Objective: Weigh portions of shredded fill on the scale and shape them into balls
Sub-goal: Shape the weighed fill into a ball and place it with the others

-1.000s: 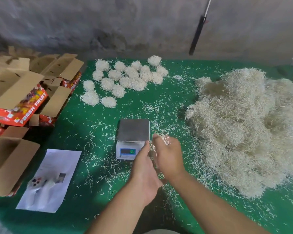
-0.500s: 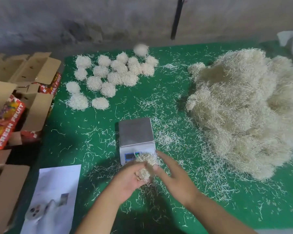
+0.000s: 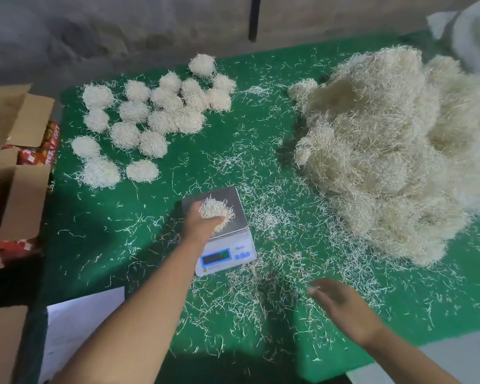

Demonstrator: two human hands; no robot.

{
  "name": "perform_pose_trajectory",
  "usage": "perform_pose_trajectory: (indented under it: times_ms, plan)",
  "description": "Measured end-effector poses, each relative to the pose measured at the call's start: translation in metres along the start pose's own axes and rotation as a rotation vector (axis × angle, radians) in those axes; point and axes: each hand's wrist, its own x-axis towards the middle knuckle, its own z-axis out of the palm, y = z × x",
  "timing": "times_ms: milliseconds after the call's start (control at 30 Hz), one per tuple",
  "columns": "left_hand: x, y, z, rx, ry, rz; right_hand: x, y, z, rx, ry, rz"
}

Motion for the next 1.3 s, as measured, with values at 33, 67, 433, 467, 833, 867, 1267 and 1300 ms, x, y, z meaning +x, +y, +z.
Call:
perform_pose_trajectory:
  times_ms: [33, 67, 433, 467, 833, 867, 1267, 1300]
  plan:
    - [0.004, 0.0, 0.001, 0.019, 0.001, 0.011, -0.001, 0.009, 0.0, -0.005, -0.001, 0.023]
    - [0.007, 0.0, 0.003, 0.03, 0.0, 0.027, -0.002, 0.018, -0.001, -0.016, 0.002, 0.041]
    - [-0.011, 0.0, -0.018, 0.086, 0.194, 0.105, -0.001, 0.088, -0.024, -0.147, 0.004, 0.134]
    - [-0.019, -0.001, -0.024, 0.104, 0.235, 0.114, 0.002, 0.09, -0.026, -0.17, 0.003, 0.129]
    - [-0.128, -0.03, -0.049, 0.089, 0.392, 0.039, 0.053, 0.066, -0.047, -0.275, -0.143, -0.042]
    - [-0.135, -0.032, -0.049, 0.078, 0.404, 0.026, 0.056, 0.062, -0.048, -0.286, -0.154, -0.057]
    - [-0.164, -0.032, -0.044, 0.1, 0.45, -0.012, 0.063, 0.065, -0.059, -0.249, -0.198, -0.11]
    - [-0.162, -0.032, -0.043, 0.102, 0.444, -0.005, 0.061, 0.07, -0.06, -0.236, -0.194, -0.098]
